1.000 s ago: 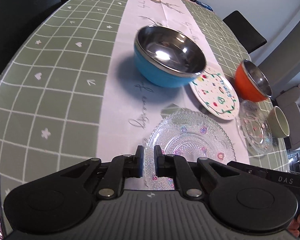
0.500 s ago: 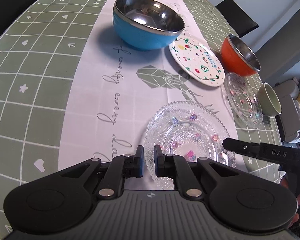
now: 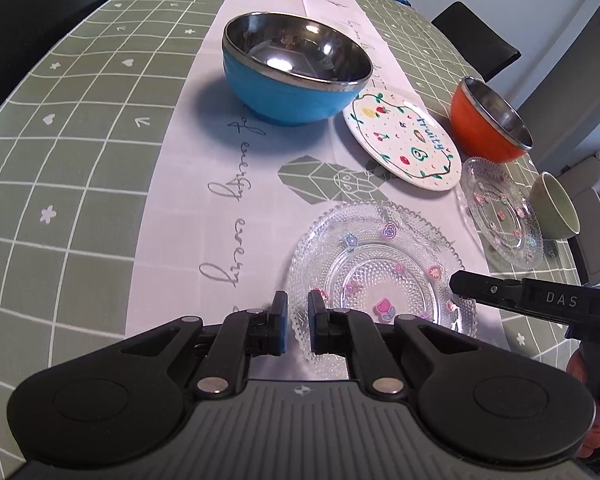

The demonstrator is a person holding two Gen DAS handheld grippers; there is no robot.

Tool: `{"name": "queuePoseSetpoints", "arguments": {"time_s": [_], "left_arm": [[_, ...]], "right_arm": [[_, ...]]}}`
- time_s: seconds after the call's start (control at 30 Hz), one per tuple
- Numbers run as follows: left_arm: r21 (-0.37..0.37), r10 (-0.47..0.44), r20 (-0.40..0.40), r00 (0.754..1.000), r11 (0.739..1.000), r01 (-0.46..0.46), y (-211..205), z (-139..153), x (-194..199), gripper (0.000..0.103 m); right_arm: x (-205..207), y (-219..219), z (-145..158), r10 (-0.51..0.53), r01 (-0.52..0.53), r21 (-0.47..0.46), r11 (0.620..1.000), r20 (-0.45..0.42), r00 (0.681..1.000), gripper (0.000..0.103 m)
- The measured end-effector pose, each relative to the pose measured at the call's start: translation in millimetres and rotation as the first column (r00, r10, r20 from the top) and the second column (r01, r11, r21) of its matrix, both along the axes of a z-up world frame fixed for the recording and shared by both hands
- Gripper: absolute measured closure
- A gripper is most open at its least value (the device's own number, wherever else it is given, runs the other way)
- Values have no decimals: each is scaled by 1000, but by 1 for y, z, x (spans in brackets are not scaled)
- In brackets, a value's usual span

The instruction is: Organize plates and bowls

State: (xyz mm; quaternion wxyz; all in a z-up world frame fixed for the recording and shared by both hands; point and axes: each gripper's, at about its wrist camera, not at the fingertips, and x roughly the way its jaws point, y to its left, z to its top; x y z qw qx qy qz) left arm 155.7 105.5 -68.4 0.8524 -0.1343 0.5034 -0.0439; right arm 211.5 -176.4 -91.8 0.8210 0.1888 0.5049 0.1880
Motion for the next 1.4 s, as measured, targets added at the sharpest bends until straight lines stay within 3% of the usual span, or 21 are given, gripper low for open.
{"name": "queuePoseSetpoints", "arguments": {"time_s": [0.37,0.43,0.53,0.77,0.97,1.17,1.33,1.4], "left_arm": [[28,-9,14,1000,1000,8,-3,2,0,91],[41,-14,24,1000,999,13,-5,3,0,83],[58,-10,52,999,998,7,-5,8,-3,68],[131,-62,164,985,991,41,-18,24,-11,55],[73,-120,206,971,992,107,-41,39,-5,55],[-33,-149,217,965,987,160,-75,41,17,55],[-113,-153,186,971,978,176,-99,33,43,55],[-125,-152,167,974,977,174,-105,28,54,55]], "right_arm": [[1,2,-1,6,-6,6,1000,15,1000,93],[-1,2,1,8,-8,0,1000,20,1000,91],[-4,1,6,3,-2,-9,1000,29,1000,62],[-11,-12,20,-31,32,-13,999,40,999,59],[-9,-51,34,-180,179,16,984,45,983,57],[-10,-98,41,-351,350,50,936,21,936,56],[-4,-118,41,-418,418,14,908,16,908,56],[0,-120,41,-413,413,-15,911,14,911,56]]}}
